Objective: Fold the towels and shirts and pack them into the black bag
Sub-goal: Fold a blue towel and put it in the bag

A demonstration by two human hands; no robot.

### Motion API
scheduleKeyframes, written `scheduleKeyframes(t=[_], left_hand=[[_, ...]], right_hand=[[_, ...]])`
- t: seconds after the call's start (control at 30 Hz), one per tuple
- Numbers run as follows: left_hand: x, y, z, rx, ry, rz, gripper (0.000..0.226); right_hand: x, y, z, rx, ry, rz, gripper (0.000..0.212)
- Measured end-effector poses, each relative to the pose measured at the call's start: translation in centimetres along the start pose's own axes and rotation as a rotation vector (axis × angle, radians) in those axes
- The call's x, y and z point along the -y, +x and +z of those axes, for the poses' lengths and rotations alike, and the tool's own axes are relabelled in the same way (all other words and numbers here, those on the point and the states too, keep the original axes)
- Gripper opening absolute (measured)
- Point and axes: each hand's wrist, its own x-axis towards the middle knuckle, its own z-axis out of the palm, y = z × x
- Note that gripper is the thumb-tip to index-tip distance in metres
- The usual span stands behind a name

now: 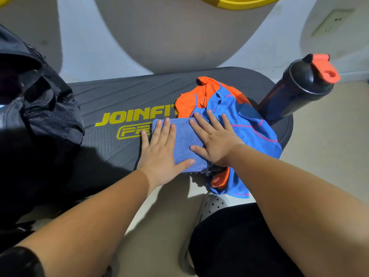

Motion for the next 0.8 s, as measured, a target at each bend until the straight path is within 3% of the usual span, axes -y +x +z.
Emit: scheduleKeyframes(t=[0.07,0.17,0.3,0.4,0.5,0.7,0.8], left_hand=[[0.7,-0.5,-0.5,-0.090,-0.049,-0.015,0.099],[1.7,-1.8,-1.6,-0.173,-0.178,-0.217,0.089],[1.9,-2.7,-2.7,-0.027,-0.298,-0.448,0.061],[1.6,-2.6,-2.9,0.111,-0.336,-0.510,0.058],[1.5,-2.5,-3.1,0.090,-0.428,-0.567,0.058],[2.2,-2.0,-4.3,-0.016,-0.638,-0.571,0.032],[4.5,-0.8,-5.1,-0.122,-0.793,-0.574,0.026]], right_hand=[[0.1,0.3,-0.8,-0.137,0.047,-0.042,0.080],[1.0,2.0,-1.6,-0.274,0.087,-0.145,0.066],[2.3,4.1,-2.8,-0.162,0.204,-0.155,0.065],[2.6,4.7,-3.8,-0.203,0.211,-0.094,0.054],[2.6,4.8,-4.4,-0.226,0.157,-0.003,0.041],[2.7,3.7,-5.1,-0.148,0.095,0.110,0.037],[3.5,3.5,-6.6,-0.065,0.157,0.180,0.022]])
